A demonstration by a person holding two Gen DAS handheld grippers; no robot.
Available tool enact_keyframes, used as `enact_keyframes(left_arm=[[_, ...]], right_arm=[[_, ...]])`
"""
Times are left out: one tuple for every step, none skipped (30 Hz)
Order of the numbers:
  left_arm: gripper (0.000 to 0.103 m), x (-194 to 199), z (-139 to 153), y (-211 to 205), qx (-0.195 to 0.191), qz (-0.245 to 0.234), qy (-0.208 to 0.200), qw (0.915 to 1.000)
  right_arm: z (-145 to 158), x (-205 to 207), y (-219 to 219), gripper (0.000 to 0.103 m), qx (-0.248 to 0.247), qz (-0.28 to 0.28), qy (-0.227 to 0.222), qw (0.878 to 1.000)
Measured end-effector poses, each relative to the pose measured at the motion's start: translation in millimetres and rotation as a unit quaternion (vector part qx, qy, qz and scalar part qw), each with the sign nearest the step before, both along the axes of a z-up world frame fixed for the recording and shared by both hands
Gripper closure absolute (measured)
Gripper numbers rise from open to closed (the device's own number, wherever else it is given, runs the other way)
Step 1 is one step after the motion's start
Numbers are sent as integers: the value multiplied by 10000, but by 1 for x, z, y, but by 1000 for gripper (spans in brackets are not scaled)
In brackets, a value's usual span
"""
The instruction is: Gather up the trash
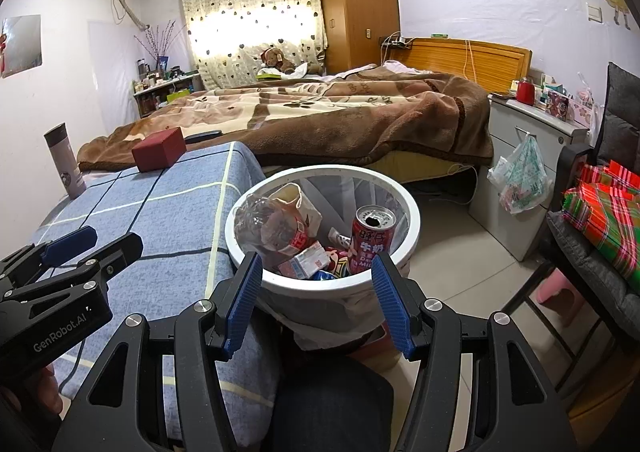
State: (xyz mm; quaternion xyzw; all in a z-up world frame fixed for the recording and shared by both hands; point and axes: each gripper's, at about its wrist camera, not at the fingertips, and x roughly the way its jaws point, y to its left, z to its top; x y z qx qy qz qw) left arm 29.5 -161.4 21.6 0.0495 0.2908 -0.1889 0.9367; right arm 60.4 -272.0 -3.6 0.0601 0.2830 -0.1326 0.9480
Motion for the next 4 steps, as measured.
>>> enact_keyframes(left_arm=[[37,0,0,0,-4,3,-1,10000],[37,0,0,0,2,9,-3,10000],[37,0,0,0,1,15,-2,10000],[37,0,0,0,-7,20,3,10000]], right_arm=[[0,0,0,45,2,1,-3,10000],[0,0,0,45,7,5,-3,10000],[0,0,0,45,6,7,3,10000],[0,0,0,45,5,3,9,10000]])
